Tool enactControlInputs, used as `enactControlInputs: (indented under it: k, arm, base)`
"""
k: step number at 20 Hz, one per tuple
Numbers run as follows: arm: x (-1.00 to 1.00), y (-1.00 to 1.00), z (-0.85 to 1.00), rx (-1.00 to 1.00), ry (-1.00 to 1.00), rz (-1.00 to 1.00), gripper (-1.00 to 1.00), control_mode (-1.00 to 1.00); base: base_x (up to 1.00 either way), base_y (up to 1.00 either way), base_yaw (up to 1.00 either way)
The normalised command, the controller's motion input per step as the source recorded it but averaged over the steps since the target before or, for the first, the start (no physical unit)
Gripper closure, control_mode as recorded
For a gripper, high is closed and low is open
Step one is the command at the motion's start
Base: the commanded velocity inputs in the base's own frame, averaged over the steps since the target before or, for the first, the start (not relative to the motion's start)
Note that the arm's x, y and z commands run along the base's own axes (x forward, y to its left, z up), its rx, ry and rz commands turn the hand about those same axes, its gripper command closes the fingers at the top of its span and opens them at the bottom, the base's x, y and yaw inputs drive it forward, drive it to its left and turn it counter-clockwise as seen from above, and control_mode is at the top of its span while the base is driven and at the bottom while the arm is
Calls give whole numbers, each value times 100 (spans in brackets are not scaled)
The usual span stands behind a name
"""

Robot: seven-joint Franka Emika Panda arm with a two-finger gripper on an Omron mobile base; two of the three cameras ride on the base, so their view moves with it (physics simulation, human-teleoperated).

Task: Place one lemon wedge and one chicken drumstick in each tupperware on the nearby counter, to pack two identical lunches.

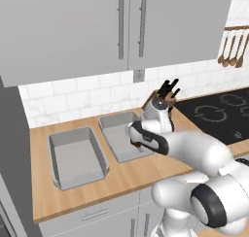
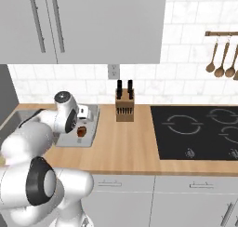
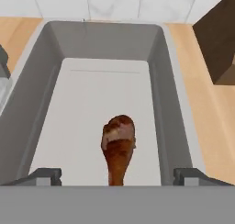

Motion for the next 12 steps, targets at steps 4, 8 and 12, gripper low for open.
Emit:
enactControlInputs:
  k: [4, 8, 12]
  arm:
    - [-100, -33, 67, 0, -20, 0, -100, -100]
    - [-100, -52, 47, 4, -21, -2, -100, -100]
    - [-100, -37, 27, 2, -21, -1, -100, -100]
  base:
    - [0, 0, 0]
    - [0, 0, 0]
    - [0, 0, 0]
